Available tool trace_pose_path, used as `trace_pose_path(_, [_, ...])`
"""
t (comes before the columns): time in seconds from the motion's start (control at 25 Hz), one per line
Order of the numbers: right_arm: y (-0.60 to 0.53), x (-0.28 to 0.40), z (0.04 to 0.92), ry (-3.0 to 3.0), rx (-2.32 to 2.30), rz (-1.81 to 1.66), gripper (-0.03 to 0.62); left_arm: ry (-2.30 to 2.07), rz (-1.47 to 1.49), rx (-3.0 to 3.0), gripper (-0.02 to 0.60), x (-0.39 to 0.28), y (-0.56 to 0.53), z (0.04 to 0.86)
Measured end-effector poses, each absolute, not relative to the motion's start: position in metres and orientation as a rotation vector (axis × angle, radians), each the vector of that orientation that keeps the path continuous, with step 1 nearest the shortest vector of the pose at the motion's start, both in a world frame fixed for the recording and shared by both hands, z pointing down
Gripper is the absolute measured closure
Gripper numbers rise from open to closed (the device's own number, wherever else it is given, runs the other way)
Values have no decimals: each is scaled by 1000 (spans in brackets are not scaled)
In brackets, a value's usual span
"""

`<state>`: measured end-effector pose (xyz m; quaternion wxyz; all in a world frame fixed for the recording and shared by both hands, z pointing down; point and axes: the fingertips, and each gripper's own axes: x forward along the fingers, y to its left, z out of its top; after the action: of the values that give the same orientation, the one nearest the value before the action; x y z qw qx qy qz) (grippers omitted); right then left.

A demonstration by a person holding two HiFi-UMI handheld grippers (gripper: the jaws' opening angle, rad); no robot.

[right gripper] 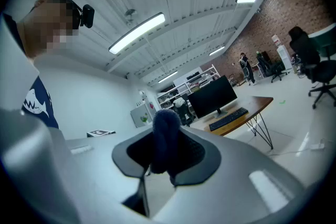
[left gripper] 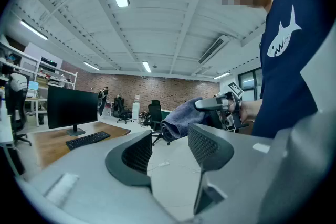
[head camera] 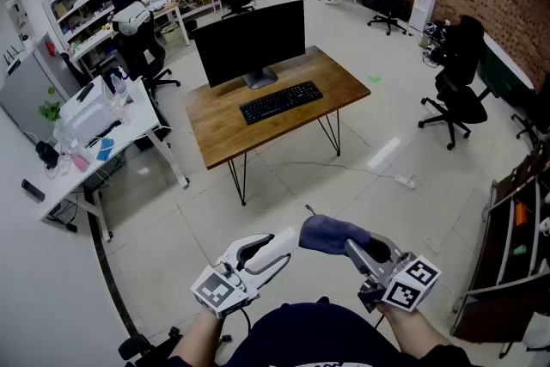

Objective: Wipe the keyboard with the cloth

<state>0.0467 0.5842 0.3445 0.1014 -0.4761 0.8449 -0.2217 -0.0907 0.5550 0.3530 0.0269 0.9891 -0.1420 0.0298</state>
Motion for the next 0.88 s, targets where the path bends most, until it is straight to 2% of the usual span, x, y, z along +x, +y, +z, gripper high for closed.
trace_pose_path(0.48, [562, 131, 358, 2585, -1423, -592, 499, -561, 168, 3048, 376, -21, 536, 356])
trace_pose_path(0.88, [522, 139, 377, 2658, -1451, -568, 499, -628, 207, 2998, 376, -19, 488, 374])
